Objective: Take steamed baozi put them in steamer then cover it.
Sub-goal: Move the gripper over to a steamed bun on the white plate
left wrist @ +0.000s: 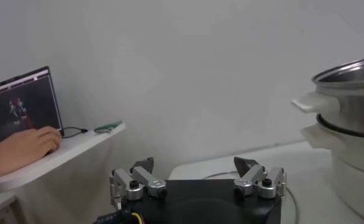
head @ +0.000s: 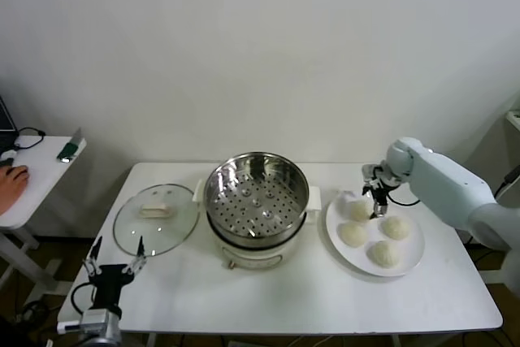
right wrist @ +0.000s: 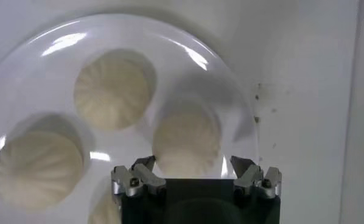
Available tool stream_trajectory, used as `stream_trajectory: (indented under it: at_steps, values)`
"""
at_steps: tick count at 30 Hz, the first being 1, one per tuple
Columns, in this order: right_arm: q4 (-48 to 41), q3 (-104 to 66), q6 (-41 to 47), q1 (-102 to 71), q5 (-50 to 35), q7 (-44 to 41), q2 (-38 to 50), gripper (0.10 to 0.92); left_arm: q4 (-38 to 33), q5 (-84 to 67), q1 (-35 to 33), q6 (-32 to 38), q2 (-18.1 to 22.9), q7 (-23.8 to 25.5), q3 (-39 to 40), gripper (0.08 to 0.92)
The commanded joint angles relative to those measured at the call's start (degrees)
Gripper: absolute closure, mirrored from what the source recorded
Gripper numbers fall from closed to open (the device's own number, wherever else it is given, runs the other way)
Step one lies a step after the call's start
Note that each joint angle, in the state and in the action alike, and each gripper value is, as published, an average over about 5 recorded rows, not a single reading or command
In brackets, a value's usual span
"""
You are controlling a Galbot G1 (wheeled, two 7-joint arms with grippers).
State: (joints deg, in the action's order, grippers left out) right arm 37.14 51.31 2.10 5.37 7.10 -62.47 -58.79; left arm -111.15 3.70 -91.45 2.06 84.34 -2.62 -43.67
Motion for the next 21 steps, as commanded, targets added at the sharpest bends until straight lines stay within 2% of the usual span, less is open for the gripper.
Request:
stream_trajectory:
  at_steps: [1,9,21]
  values:
    - [-3.5,1.5,-0.5,0.5,0.1,-0.3,-3.4,0.203,0.1,-0.5,0.0,-0.3,0.1,-0.3,-0.3,0.177]
    - [-3.6,1.7,-0.9,0.5,0.0,-0.9,-3.3,0.205,0.4,-0.6,-0.1,-0.2,0.1,-0.3,-0.6,0.177]
    - [-3.3,1.7,-1.6,0.7,0.3,-1.3,-2.9,0.339,0.5,-0.9,-0.5,0.0,0.2,-0.4,-1.0,0.177]
